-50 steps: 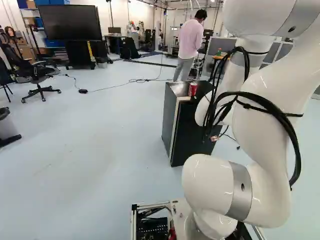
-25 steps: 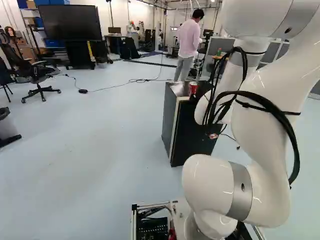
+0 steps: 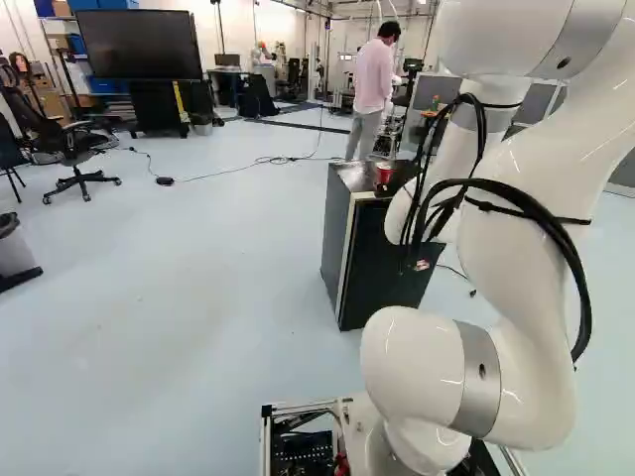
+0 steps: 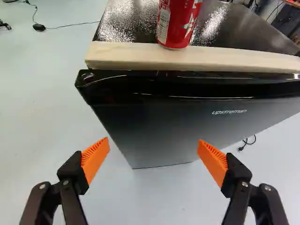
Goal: Grab a drink from the fridge
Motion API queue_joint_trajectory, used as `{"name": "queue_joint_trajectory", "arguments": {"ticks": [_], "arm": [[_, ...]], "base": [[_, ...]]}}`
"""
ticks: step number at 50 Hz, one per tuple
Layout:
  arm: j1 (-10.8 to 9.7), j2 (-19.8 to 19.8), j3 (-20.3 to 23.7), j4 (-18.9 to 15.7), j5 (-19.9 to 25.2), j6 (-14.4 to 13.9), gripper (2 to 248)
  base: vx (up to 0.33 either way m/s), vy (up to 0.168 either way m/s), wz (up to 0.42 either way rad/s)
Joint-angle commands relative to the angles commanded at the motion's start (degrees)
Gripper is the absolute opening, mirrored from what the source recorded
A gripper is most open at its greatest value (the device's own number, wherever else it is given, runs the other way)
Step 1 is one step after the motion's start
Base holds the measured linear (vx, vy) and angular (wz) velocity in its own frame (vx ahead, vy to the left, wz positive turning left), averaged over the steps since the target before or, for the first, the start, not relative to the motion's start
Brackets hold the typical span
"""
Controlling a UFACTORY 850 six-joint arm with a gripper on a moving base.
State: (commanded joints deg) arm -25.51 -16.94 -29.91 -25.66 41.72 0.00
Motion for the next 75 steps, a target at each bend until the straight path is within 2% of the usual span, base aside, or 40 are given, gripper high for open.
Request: {"name": "queue_joint_trajectory", "arguments": {"ticks": [75], "arm": [[0.73,-3.18,-4.06,0.00,0.99,0.00,247]], "base": [[0.000,0.000,0.000]]}}
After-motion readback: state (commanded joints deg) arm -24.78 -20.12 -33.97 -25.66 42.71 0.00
